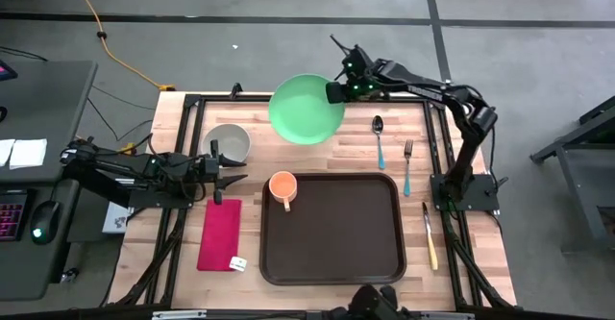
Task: Set up tray
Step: Put the green plate on the black tray to the bottom right of the orange mug
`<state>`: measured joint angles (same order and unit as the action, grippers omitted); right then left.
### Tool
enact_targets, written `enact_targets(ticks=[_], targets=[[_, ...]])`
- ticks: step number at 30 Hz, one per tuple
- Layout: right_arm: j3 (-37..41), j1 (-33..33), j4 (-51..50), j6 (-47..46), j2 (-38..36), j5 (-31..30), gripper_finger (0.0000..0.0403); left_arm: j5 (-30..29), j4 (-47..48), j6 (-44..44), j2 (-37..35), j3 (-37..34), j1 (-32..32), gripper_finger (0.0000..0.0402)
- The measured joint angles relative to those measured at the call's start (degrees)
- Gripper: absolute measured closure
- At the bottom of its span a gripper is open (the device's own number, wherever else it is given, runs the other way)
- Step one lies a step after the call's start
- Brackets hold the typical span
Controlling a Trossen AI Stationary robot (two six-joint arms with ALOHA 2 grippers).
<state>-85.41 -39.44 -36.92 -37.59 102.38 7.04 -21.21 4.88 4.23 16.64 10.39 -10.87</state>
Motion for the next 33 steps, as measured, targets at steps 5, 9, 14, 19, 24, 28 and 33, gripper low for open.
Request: enact_targets(ticks=[5, 9, 14, 19, 24, 28, 33], targets=[[0.0, 0.2, -3.2, 0.1, -3.7, -0.3, 0.0403, 0.0, 0.4, 0.0, 0.1, 0.0, 0.0, 0.0222], [0.0, 0.9, -5.7, 0.0, -6.3, -0.7, 0.0403, 0.0, 1.1, 0.0, 0.1, 0.0, 0.0, 0.0222], [0.0, 2.4, -8.7, -0.3, -8.7, -1.2, 0.0403, 0.0, 1.2, 0.0, 0.1, 0.0, 0.0, 0.0222], [0.0, 3.9, -11.0, -1.2, -10.9, -1.6, 0.0403, 0.0, 1.3, 0.0, 0.1, 0.0, 0.0, 0.0222], [0.0, 4.8, -13.2, -2.0, -12.1, -2.0, 0.0403, 0.0, 1.3, 0.0, 0.1, 0.0, 0.0, 0.0222], [0.0, 5.5, -15.0, -2.1, -12.2, -3.0, 0.0403, 0.0, 1.3, -0.1, 0.1, 0.0, 0.0, 0.0222], [0.0, 6.6, -15.0, -2.5, -12.2, -3.5, 0.0403, 0.0, 1.3, 0.0, 0.1, 0.0, 0.0, 0.0222]])
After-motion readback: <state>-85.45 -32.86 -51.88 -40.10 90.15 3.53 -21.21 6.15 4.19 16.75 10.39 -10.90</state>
